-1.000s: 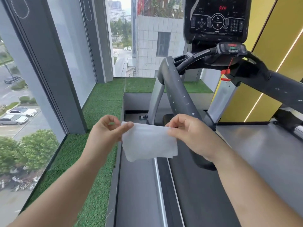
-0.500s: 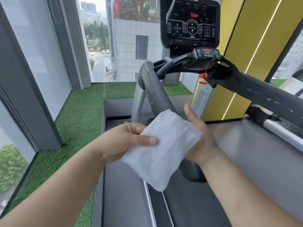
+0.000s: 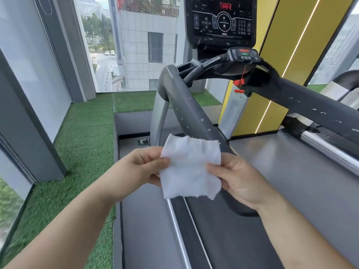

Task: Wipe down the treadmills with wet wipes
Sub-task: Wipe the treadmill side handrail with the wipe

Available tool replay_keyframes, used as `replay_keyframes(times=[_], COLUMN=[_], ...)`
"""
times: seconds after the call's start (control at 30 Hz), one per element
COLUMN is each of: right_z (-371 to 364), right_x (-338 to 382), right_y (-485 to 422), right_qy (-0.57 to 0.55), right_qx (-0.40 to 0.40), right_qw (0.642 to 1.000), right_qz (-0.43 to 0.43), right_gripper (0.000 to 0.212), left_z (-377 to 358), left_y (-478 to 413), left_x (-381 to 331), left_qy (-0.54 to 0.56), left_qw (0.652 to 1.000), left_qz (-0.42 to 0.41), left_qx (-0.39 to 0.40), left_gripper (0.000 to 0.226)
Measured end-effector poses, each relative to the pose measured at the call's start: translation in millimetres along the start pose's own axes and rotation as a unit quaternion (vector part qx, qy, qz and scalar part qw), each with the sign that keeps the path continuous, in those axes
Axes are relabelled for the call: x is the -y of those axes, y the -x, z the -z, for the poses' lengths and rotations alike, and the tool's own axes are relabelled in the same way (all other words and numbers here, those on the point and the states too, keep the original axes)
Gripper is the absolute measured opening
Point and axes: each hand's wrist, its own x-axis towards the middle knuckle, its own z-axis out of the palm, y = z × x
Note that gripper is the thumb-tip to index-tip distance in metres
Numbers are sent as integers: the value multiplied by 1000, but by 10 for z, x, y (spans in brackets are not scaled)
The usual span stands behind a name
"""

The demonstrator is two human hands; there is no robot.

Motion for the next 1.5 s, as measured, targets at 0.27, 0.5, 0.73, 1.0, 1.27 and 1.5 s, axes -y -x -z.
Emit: replay_keyframes(times=[0.27,0.5,0.73,1.0,1.27,1.5], right_z=[-133,-236,-149,449,705,729], right_x=[-208,-335,-321,-106,-433,-474], right_y=[125,270,406,374,212,222], right_qy=[145,125,184,495,474,430], right_qx=[-100,-125,-173,-281,-229,-225], right_qw=[984,979,958,822,849,874], right_qz=[8,-102,-137,11,-39,-36], right_gripper=[4,30,6,32,48,43], left_z=[-73,-422,-547,-869,-1970,-2311], left_y=[13,39,61,-204,-302,-399], left_x=[301,727,637,604,1155,1345], left_qy=[76,295,20,43,81,-44], left_qw=[994,928,989,947,978,977], left_qz=[45,218,144,97,3,-55], left_qx=[-66,68,21,-302,-192,-201], left_gripper=[64,42,29,25,45,70])
